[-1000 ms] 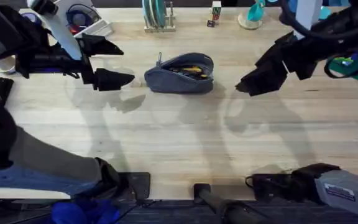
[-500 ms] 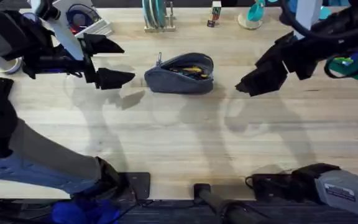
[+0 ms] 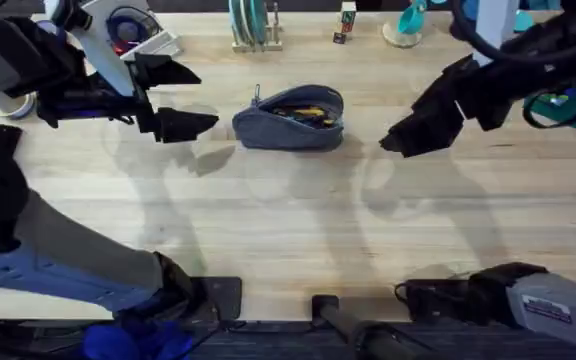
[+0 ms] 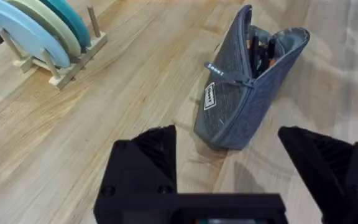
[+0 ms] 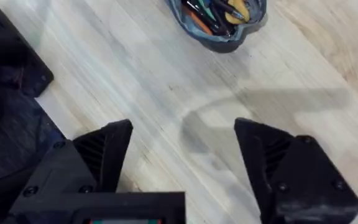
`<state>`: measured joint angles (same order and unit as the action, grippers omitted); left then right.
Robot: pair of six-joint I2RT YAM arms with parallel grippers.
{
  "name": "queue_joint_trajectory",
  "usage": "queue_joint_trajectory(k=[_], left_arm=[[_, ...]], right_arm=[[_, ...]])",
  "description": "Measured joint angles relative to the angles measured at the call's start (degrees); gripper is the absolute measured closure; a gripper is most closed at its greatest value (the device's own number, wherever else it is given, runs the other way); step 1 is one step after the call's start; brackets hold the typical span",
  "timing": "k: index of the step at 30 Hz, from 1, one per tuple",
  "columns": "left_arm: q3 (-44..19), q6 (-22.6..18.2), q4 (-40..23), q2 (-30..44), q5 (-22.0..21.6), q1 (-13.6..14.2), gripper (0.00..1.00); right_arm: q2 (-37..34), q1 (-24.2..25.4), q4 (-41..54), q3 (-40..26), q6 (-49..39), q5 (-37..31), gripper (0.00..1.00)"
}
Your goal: Unzip the bag, pick up the pens from the table one at a time and place them inside, then zip the bag closed.
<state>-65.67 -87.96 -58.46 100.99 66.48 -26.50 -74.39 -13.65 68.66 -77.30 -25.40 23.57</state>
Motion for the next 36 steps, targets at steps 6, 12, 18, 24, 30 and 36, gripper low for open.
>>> queue_joint_trajectory(k=[6, 12, 18, 24, 30, 36], left_arm=[[0.0, -0.02, 1.14, 0.0, 0.0, 0.0, 0.008], [0.0, -0.02, 0.19, 0.0, -0.02, 0.0, 0.008], [0.0, 0.13, -1.65, 0.0, -0.05, 0.0, 0.008], [0.0, 0.28, -4.22, 0.0, -2.9, -0.02, 0.008], [0.0, 0.29, -4.78, 0.0, -4.68, -0.02, 0.008], [0.0, 0.28, -3.89, 0.0, -4.83, -0.07, 0.008]], right_arm=[[0.0, 0.0, 0.02, 0.0, 4.41, 0.0, 0.004], [0.0, 0.0, -0.01, 0.0, 11.5, 0.0, 0.004], [0.0, 0.0, -0.8, 0.0, 18.1, 0.0, 0.004], [0.02, 0.0, -1.29, 0.0, 23.05, -0.05, 0.005], [0.0, -1.54, -0.2, -0.5, 27.18, -3.4, 0.005], [-0.94, -5.2, 1.79, -6.72, 28.73, -5.13, 0.005]])
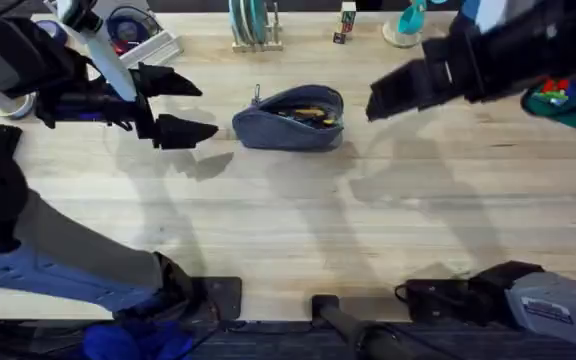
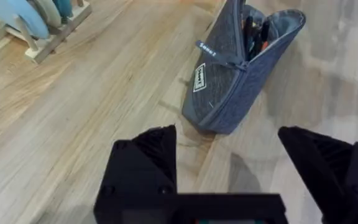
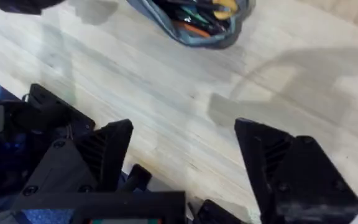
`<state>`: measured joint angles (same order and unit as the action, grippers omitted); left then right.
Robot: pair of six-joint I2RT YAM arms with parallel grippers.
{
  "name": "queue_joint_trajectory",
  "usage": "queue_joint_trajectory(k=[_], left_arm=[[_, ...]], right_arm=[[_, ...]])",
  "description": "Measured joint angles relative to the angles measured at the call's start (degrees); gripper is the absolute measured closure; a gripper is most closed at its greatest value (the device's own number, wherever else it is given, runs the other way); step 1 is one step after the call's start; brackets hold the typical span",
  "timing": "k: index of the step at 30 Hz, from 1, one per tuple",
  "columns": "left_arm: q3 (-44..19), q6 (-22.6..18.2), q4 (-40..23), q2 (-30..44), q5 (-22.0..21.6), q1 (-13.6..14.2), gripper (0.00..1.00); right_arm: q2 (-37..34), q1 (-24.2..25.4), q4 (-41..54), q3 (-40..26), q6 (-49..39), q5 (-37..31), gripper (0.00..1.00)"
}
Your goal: Unzip the bag, pick up the pens from the table one at a time and place them inside, then zip the bag closed.
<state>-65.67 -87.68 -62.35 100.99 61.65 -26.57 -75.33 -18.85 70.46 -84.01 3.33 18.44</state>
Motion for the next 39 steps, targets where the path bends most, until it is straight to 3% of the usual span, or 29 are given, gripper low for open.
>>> queue_joint_trajectory(k=[6, 19, 28, 39], left_arm=[[0.0, 0.02, 0.85, 0.0, 0.0, 0.0, 0.008], [0.0, 0.02, 1.1, 0.0, 0.0, 0.0, 0.008], [0.0, 0.0, 1.1, 0.0, -0.01, 0.0, 0.008], [0.0, 0.01, 1.08, 0.0, -0.02, 0.0, 0.008]], right_arm=[[-5.96, -3.37, 4.72, -8.75, 0.8, -3.13, 0.005], [-25.87, -8.86, 12.06, -28.83, 0.99, -8.26, 0.005], [-32.46, -11.39, 11.42, -35.03, 0.99, -8.72, 0.005], [-35.87, -14.51, 7.39, -37.75, 0.97, -11.18, 0.005]])
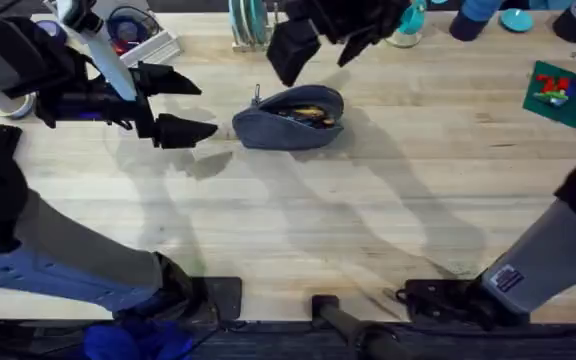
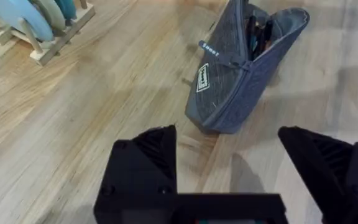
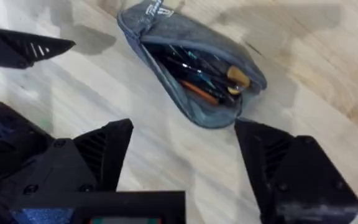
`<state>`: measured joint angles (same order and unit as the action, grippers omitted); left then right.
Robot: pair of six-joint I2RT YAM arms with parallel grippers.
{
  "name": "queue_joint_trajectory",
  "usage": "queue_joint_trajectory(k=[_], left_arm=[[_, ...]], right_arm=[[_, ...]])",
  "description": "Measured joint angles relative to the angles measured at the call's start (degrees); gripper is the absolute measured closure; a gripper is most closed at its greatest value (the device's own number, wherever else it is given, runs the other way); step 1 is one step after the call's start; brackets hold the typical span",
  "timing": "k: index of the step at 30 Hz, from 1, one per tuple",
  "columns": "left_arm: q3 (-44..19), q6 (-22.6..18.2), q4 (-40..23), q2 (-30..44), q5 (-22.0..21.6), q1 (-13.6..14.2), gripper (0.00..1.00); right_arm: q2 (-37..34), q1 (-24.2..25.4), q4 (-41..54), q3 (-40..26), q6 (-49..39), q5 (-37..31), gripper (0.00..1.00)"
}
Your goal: Unzip the bag, pick up the pens from the table one at a time and place them inside, then zip the bag closed.
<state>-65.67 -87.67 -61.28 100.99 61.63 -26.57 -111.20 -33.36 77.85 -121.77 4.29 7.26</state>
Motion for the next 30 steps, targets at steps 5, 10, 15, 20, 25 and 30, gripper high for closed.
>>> queue_joint_trajectory(k=[5, 10, 15, 20, 25, 30], left_arm=[[0.0, 0.01, 0.0, 0.0, 0.0, 0.0, 0.008], [0.0, -0.01, 0.0, 0.0, 0.0, 0.0, 0.008], [0.0, 0.01, 0.0, 0.0, 0.0, 0.0, 0.008], [0.0, 0.01, 0.0, 0.0, 0.0, 0.0, 0.008], [0.0, -0.01, 0.0, 0.0, 0.0, 0.0, 0.008], [0.0, 0.01, -0.02, 0.0, 0.0, 0.0, 0.008]], right_arm=[[-1.95, -1.47, -4.35, -0.01, 0.05, -0.67, 0.006], [-3.9, -2.47, -7.42, -1.17, 1.28, -1.64, 0.006], [-5.51, -3.19, -10.07, -2.22, 1.75, -2.03, 0.005], [-7.53, -3.93, -10.2, -4.79, 1.97, -2.13, 0.005], [-10.98, -5.06, -10.4, -7.66, 2.69, -2.12, 0.005], [-14.08, -5.9, -10.66, -8.71, 4.53, -2.11, 0.006]])
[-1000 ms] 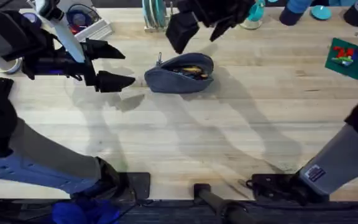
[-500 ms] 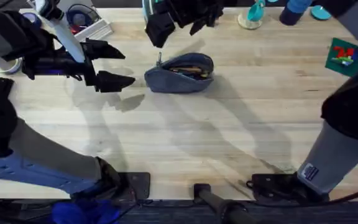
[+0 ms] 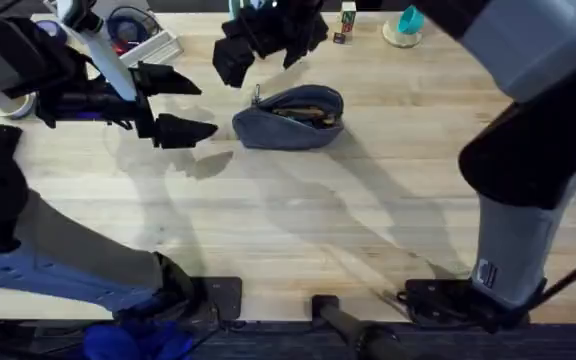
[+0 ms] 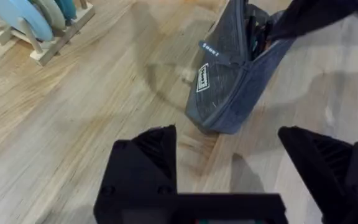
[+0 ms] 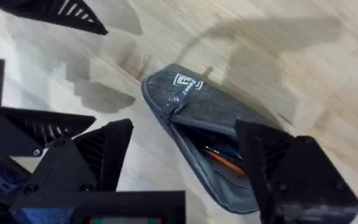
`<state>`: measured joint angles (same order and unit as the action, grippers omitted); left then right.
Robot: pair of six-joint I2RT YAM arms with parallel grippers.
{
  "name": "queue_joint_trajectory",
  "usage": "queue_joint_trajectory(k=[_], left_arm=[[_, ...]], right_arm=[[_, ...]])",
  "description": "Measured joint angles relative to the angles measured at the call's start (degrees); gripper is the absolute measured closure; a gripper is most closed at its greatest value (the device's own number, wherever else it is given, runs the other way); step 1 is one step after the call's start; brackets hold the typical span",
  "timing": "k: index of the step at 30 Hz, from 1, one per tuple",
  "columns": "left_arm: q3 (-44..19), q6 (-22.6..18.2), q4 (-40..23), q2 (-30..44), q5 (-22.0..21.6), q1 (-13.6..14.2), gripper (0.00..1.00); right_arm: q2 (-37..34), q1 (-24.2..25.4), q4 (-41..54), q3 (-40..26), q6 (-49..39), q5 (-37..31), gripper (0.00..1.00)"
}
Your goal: Unzip the bag, pick up the pens from the table one at a time and place them inside, then zip the bag closed.
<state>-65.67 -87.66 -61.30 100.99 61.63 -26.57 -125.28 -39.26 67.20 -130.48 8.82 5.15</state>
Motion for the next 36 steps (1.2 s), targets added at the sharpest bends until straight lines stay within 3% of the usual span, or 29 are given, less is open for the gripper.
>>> queue_joint_trajectory(k=[12, 36], left_arm=[[0.0, 0.0, -0.02, 0.0, 0.01, 0.0, 0.008], [0.0, -0.02, -0.46, 0.0, 0.0, 0.0, 0.007]], right_arm=[[-2.0, -0.4, 0.26, -0.64, 6.11, -0.02, 0.005], [-7.64, -1.47, 0.55, -0.74, 8.81, -0.02, 0.048]])
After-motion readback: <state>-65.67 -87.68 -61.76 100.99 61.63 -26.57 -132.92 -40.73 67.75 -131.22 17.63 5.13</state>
